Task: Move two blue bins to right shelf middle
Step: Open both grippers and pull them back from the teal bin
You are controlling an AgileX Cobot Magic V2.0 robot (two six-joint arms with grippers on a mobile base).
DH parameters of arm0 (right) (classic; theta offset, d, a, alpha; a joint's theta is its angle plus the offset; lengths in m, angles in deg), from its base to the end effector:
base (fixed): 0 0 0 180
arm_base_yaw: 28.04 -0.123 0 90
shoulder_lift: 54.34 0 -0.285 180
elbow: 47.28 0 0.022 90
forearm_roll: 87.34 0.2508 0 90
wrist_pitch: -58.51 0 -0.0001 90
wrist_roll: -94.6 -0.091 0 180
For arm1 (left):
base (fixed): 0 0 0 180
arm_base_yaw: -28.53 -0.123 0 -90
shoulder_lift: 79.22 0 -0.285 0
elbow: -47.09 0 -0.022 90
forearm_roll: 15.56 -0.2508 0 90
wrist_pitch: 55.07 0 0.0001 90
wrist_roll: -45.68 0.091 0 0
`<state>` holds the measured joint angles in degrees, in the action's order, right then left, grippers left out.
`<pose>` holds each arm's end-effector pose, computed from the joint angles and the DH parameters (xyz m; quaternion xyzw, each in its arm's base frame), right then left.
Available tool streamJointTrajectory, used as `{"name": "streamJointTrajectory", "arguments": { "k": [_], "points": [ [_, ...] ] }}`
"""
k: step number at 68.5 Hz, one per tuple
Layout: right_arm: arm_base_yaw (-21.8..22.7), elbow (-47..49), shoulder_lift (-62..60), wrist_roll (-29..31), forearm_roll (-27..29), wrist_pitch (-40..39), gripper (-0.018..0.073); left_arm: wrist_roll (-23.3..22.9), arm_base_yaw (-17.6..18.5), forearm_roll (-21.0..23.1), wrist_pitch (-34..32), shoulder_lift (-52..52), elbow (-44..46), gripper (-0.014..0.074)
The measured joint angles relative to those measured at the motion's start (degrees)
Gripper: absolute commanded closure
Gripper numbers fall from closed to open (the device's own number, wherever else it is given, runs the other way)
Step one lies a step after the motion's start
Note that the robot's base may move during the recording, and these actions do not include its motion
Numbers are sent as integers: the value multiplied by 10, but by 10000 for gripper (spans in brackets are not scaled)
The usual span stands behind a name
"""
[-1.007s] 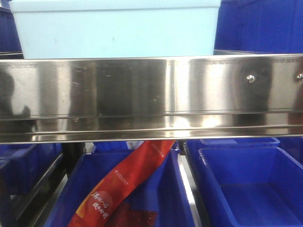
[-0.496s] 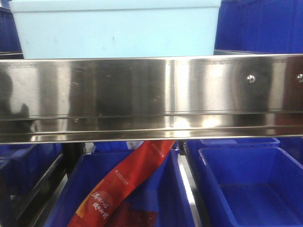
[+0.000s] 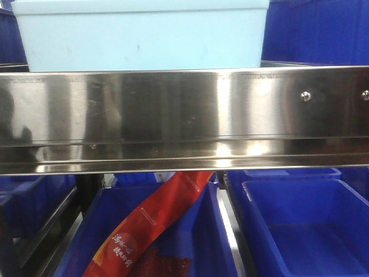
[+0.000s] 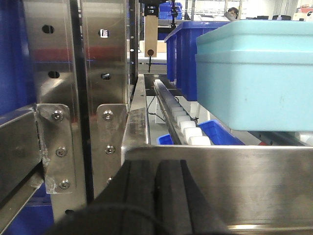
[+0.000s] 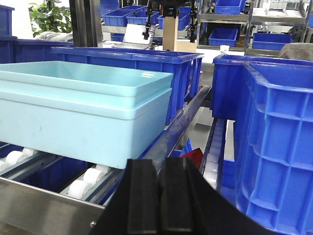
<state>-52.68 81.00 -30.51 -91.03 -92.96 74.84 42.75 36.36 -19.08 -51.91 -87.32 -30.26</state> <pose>0.0625 0.0259 0.3191 -0.1424 0.7039 0.1402 0.6816 0.0566 -0.0075 0.2071 0.0500 0.6966 -0.0440 0.7143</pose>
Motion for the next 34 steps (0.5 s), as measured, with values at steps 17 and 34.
{"name": "streamJointTrajectory", "arguments": {
  "k": [17, 34],
  "points": [
    [0, 0, 0, 0, 0, 0, 721, 0, 0, 0, 0, 0, 0, 707],
    [0, 0, 0, 0, 0, 0, 721, 0, 0, 0, 0, 0, 0, 707]
  ]
}}
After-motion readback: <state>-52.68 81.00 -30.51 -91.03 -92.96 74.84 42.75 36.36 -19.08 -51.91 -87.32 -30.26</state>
